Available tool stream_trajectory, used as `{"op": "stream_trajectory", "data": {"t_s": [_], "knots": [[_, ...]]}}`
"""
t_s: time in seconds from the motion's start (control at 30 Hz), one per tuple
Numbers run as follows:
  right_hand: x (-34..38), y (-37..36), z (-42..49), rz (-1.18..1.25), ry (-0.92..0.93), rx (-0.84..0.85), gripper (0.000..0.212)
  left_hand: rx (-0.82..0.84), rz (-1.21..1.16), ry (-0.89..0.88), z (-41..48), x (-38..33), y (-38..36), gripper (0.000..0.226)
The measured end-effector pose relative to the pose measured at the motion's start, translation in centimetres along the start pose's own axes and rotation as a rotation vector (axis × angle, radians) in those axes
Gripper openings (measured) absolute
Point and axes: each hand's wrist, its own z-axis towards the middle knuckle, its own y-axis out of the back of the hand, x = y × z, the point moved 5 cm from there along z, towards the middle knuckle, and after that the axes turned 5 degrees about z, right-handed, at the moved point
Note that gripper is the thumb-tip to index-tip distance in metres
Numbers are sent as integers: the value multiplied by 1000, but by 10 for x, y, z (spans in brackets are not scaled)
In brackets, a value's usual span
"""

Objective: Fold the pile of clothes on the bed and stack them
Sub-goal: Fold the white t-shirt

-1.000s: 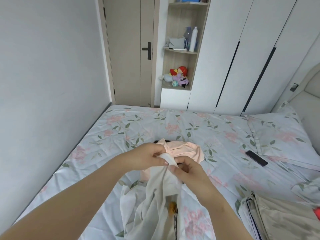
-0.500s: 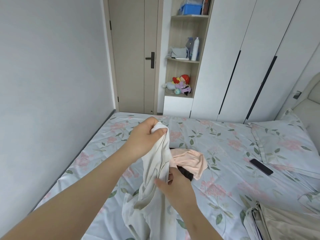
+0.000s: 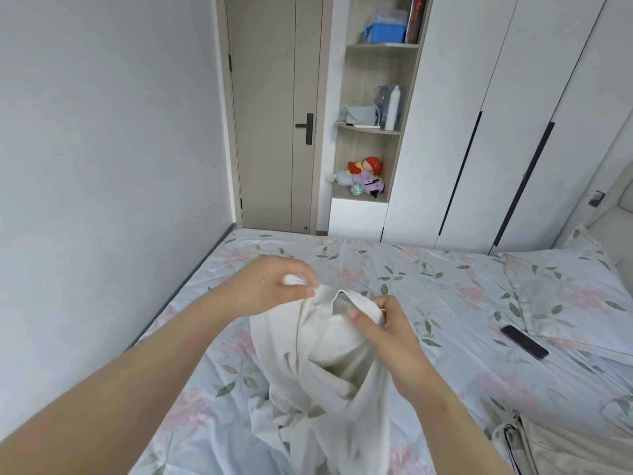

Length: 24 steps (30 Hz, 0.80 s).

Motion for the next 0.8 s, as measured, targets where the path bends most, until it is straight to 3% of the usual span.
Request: {"op": "stream_trajectory", "data": {"t_s": [0.13, 0.33, 0.53, 0.63, 0.7, 0.8], "knots": [[9, 7, 4, -263, 53, 23, 19, -90, 66, 31, -1, 9, 10, 24], [13, -2, 4, -307, 146, 96, 22, 176, 400, 11, -3, 9, -26, 31], [12, 10, 2, -319, 151, 140, 16, 10, 522, 2, 3, 3, -12, 17], [8, 13, 0, -417, 167, 119, 18, -21, 338, -8, 6, -2, -8, 7], [3, 17, 1, -592, 171, 52, 23, -45, 124, 14, 6, -4, -8, 16], [-15, 29, -1, -793, 47, -34, 27, -58, -303, 189, 2, 1, -16, 24]]}}
